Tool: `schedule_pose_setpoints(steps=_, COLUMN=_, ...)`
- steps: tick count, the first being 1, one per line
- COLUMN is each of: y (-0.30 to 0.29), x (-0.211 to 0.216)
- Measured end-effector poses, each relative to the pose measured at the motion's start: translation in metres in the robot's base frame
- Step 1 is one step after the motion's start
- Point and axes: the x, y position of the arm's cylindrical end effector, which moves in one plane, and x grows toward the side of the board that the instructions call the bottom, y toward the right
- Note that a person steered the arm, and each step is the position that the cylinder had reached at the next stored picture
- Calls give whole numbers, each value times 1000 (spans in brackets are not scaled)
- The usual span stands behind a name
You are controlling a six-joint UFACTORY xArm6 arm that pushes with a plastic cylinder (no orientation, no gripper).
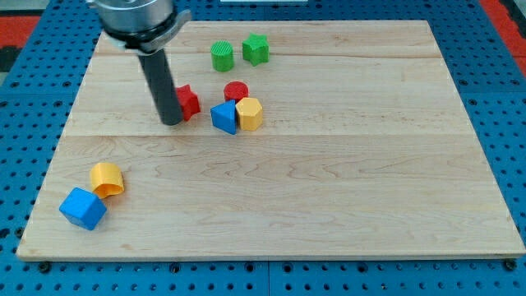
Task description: Slide the red star into the red circle
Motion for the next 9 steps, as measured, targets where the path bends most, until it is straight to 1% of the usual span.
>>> schedule_pose_setpoints(steps=1, y=-46, x=4)
schedule_pose_setpoints(steps=2, y=-33, x=-26)
schedule_pose_setpoints(steps=3, y=48, x=-31)
schedule_pose_setpoints(steps=4, y=105, x=-31)
schedule_pose_setpoints(steps=5, y=154, x=-37)
schedule_pose_setpoints(steps=6, y=191, x=-54)
schedule_pose_setpoints(steps=7, y=187, x=-31)
schedule_pose_setpoints(steps=8, y=169, x=6)
schedule_pose_setpoints(steps=9, y=151, x=53)
